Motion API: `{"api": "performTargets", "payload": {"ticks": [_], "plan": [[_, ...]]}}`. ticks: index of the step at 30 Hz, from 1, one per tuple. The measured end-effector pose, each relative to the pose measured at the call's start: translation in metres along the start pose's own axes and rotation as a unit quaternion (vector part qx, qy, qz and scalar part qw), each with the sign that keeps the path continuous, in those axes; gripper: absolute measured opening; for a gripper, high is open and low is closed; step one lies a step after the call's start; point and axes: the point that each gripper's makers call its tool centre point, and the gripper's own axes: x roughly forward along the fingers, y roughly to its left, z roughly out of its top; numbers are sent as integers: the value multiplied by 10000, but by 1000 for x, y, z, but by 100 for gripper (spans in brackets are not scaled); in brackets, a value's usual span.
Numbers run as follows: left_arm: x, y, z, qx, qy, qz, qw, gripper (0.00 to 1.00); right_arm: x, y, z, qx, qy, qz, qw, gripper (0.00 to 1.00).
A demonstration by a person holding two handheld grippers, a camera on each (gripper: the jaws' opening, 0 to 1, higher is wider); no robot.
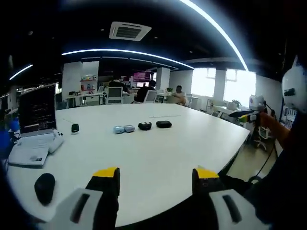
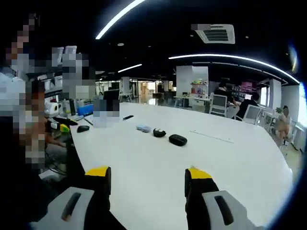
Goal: Pick up the earbuds from the table and place the earbuds into the earbud case
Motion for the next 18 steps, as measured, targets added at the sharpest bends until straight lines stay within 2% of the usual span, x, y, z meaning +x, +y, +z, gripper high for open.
{"api": "performTargets", "payload": {"ticks": [5, 10, 13, 18], "plan": [[-1, 4, 5, 149, 85, 215, 9996, 66, -16, -8, 5, -7, 56, -137, 9999, 62], [-1, 8, 5, 148, 139, 302, 9993, 66, -21, -18, 5, 69, 43, -314, 9995, 62], [0, 11, 9, 138, 18, 375, 9992, 67, -20, -22, 1, 98, 3, -399, 9992, 62], [-1, 15, 12, 218, -324, 560, 9977, 69, -21, -26, 2, 157, -393, -528, 9977, 62]]}}
